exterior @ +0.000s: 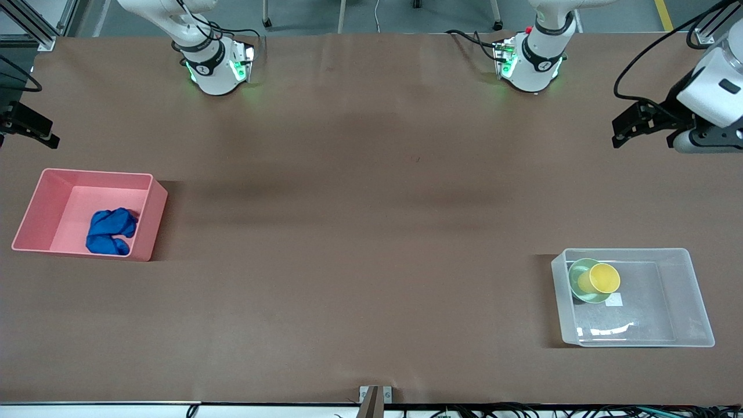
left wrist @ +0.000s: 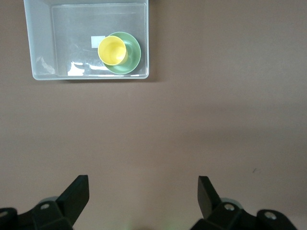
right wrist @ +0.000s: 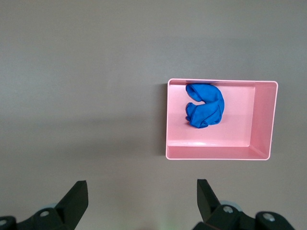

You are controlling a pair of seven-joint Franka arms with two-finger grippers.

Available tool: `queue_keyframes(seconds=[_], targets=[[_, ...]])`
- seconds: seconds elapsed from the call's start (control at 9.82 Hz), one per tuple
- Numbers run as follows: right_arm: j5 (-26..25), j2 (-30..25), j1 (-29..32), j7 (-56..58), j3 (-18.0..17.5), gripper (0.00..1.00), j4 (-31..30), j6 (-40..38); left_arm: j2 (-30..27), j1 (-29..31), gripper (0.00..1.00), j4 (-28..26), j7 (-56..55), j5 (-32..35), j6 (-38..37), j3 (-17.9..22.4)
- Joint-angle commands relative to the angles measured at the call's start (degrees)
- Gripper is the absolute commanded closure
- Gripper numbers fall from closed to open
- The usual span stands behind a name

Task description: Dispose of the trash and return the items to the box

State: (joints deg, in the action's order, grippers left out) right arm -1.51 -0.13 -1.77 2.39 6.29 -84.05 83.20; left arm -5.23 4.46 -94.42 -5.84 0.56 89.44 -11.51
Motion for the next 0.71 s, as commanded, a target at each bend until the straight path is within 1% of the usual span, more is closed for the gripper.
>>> queue_keyframes(seconds=[0.0, 0.2, 0.41, 0.61], targets=[[0.10, -0.66, 0.01, -0.54, -0.05, 0.00, -0.85, 0.21, -3.91, -0.77, 0.00, -6.84, 0.04, -0.12, 2.85, 0.87], [0.10, -0.66, 0.01, -0.54, -0.05, 0.00, -0.94, 0.21, -3.29, 0.10, 0.00, -4.21, 0.48, -0.03, 2.33, 0.87], [0.10, -0.23, 0.01, -0.54, -0.05, 0.00, -0.94, 0.30, -0.67, 1.50, 0.00, -0.96, 0.57, -0.03, -0.21, 0.79], [0.10, -0.22, -0.08, -0.54, -0.05, 0.00, -0.94, 0.39, 0.13, 1.77, 0.00, 0.28, 0.74, -0.03, -0.49, 0.78]])
